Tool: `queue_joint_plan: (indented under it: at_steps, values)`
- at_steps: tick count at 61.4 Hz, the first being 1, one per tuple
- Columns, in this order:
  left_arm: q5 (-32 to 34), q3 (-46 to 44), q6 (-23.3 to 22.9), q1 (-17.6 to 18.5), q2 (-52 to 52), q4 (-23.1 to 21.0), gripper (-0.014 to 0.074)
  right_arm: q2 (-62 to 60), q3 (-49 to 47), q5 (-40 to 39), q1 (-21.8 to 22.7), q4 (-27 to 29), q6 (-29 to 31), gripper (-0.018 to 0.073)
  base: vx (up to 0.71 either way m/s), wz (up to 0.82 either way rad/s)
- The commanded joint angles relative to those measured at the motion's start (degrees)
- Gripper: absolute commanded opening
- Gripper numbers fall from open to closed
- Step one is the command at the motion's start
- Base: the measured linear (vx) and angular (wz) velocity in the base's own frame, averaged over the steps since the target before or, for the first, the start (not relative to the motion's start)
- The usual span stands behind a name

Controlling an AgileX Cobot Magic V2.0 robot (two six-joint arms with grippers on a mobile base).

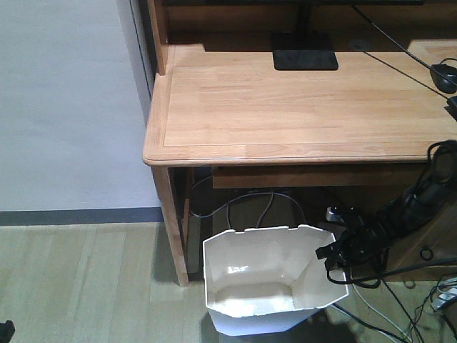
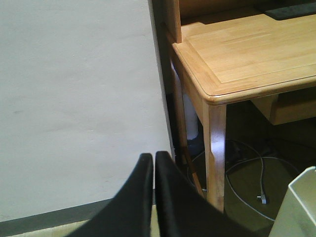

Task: Move trash bin to bedside with robot
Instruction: 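Close the right gripper on the bin rim and lift it slightly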

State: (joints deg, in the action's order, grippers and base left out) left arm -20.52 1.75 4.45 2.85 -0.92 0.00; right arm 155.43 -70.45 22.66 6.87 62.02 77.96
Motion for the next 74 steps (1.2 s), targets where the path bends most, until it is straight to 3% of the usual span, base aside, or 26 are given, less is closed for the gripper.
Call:
queue_joint_plan:
  at_steps: [1,13,23,44,74]
  values:
    - [3.96,1.01,-0.27,0.06,-1.21,0.0,-0.0007,-9.78,5.19,8.01,0.04,2.63,2.43,-0.0004,0.0,0.0]
    - [3.96,1.01,-0.27,0.06,-1.21,0.0,-0.0007,-19.56,14.36,3.81,0.61,1.43,2.61,-0.0004,0.0,0.0]
    - [3.96,1.01,-0.27,0.06,-1.21,0.0,-0.0007,-24.22,16.01,3.63,2.9,0.8,4.71,-0.0004,0.0,0.0]
    - [3.96,1.01,-0.27,0.06,-1.21,0.0,-0.0007,-28.99,16.59,14.51,5.21,0.56,7.26,-0.0004,0.0,0.0]
    - [3.96,1.01,-0.27,0.06,-1.21,0.0,-0.0007,-35.9,25.38,17.13,5.01,4.43,8.57,-0.0004,0.0,0.0]
